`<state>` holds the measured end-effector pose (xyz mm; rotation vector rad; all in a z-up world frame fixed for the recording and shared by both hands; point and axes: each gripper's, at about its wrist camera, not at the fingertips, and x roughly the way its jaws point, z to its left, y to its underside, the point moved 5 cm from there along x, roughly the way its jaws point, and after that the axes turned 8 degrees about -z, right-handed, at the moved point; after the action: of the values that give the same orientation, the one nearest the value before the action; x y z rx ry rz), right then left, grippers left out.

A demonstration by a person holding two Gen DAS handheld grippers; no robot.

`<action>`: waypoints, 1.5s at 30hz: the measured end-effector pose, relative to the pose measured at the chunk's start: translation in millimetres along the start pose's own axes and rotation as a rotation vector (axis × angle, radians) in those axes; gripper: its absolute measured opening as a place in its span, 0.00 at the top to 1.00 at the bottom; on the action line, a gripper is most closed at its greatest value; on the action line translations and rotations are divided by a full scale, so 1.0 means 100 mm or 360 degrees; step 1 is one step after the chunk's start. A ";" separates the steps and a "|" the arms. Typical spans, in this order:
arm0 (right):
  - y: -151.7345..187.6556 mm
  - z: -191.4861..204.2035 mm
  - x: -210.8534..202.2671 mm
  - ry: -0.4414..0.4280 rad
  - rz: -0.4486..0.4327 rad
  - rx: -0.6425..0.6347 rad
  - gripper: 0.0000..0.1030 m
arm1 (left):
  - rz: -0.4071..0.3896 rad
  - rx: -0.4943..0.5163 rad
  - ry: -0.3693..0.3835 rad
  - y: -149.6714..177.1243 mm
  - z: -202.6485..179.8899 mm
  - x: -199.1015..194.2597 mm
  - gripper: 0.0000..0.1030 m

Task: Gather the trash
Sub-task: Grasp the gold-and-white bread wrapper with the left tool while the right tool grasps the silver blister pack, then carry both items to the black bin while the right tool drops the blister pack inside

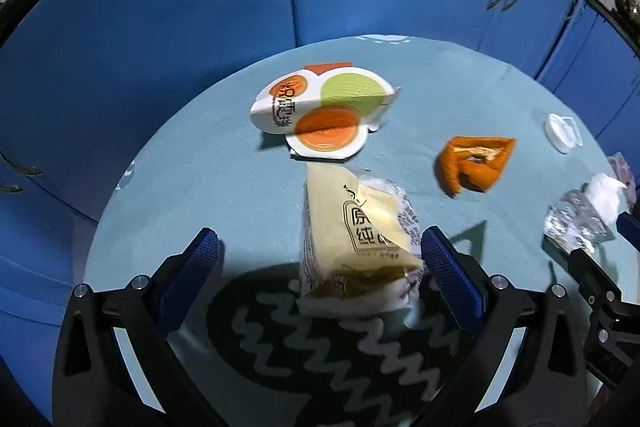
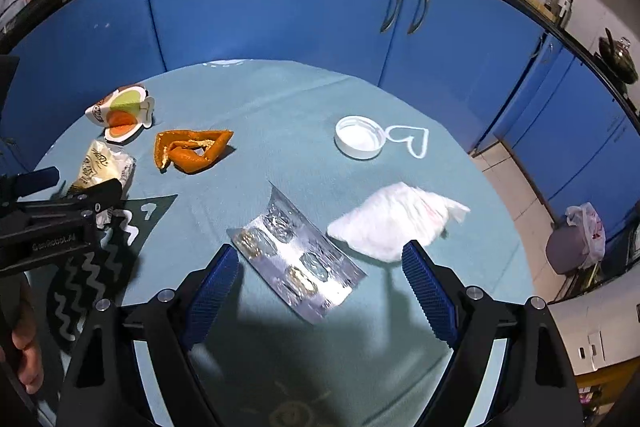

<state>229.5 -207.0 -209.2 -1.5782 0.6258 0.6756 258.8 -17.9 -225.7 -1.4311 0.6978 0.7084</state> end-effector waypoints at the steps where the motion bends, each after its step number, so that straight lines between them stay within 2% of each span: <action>1: 0.00 0.01 0.02 -0.0007 0.0007 0.0004 0.20 | 0.0006 0.0000 -0.0004 0.00 0.01 0.02 0.03; 7: 0.03 0.10 0.13 -0.0016 0.0050 -0.0007 0.21 | -0.0003 -0.0007 -0.0014 0.01 0.07 0.03 0.05; 8: 0.04 0.11 0.13 -0.0021 0.0055 -0.0008 0.21 | -0.0006 -0.0008 -0.0012 0.02 0.08 0.03 0.07; 10: 0.03 0.11 0.12 -0.0024 0.0045 -0.0010 0.24 | 0.0000 -0.0002 -0.0003 0.02 0.08 0.03 0.17; 11: 0.03 0.11 0.11 -0.0037 0.0049 -0.0013 0.33 | 0.0000 -0.0006 0.0010 0.02 0.08 0.02 0.20; 13: 0.04 0.15 0.09 -0.0078 0.0055 -0.0012 0.45 | -0.0003 -0.0003 0.0011 0.02 0.07 -0.02 0.32; 15: 0.04 0.20 0.06 -0.0103 0.0060 -0.0035 0.62 | -0.0003 0.0002 0.0021 0.02 0.06 -0.05 0.42; 18: 0.06 0.25 0.02 -0.0098 0.0052 -0.0068 0.70 | -0.0012 -0.0009 0.0032 0.02 0.05 -0.10 0.43; 20: 0.07 0.25 0.00 -0.0115 0.0058 -0.0054 0.73 | -0.0030 -0.0008 0.0041 0.01 0.05 -0.15 0.52; 24: 0.06 0.21 -0.09 -0.0127 0.0041 -0.0035 0.75 | -0.0054 0.0002 0.0052 -0.03 0.02 -0.22 0.61; 33: 0.01 0.12 -0.36 -0.0126 -0.0025 -0.0012 0.75 | -0.0128 0.0034 0.0074 -0.10 -0.12 -0.51 0.63; 45: 0.01 -0.25 -0.82 -0.0061 -0.0136 0.0069 0.75 | -0.0236 0.0110 0.0117 -0.17 -0.44 -0.99 0.63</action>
<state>174.3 -231.0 -147.6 -1.5397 0.5382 0.6232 210.6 -63.3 -138.6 -1.4345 0.6589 0.5138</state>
